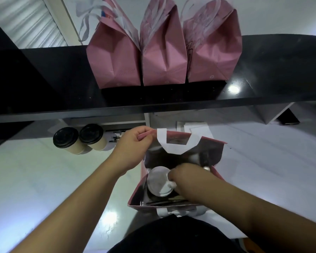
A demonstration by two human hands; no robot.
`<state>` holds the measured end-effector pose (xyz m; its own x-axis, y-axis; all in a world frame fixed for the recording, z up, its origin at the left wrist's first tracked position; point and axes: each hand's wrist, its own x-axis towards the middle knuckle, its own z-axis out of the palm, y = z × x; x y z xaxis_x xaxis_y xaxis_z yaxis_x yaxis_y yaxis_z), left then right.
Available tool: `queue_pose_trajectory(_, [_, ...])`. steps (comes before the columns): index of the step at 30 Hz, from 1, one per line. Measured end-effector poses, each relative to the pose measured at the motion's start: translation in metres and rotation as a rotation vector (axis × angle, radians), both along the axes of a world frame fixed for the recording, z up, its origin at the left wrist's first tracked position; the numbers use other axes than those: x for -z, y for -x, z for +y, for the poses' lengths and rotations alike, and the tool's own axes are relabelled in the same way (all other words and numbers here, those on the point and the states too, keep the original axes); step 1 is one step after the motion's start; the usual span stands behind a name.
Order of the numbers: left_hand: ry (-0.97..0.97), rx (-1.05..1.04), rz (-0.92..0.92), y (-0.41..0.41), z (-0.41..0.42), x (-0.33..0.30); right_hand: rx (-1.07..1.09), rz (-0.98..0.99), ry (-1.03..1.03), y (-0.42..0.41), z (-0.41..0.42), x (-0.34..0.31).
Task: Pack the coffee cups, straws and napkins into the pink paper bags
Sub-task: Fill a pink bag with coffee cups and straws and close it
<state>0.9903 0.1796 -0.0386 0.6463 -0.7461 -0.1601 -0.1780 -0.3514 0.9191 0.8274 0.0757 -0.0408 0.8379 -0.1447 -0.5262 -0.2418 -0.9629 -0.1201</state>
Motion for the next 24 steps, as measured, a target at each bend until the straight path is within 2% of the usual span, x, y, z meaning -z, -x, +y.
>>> queue_pose_trajectory(2, [0.009, 0.002, 0.006, 0.0, 0.001, -0.001, 0.016, 0.07, -0.06, -0.001, -0.003, 0.001])
queue_pose_trajectory(4, [0.013, 0.004, 0.005, -0.001, 0.002, -0.003, 0.048, 0.056, -0.096, 0.001, -0.008, -0.004])
queue_pose_trajectory(9, [0.006, 0.0, 0.006, -0.002, 0.003, -0.004, 0.162, -0.108, -0.226, 0.017, -0.017, -0.032])
queue_pose_trajectory(13, [-0.002, 0.013, 0.003, -0.001, 0.006, -0.005, 0.25, -0.27, -0.24, 0.048, -0.035, -0.062])
queue_pose_trajectory(19, [0.047, -0.029, 0.149, 0.003, 0.009, -0.004, 0.475, -0.491, -0.291, 0.105, -0.054, -0.067])
queue_pose_trajectory(24, [0.086, -0.034, 0.222, 0.008, 0.019, -0.005, 0.6, -0.37, -0.461, 0.137, -0.062, -0.036])
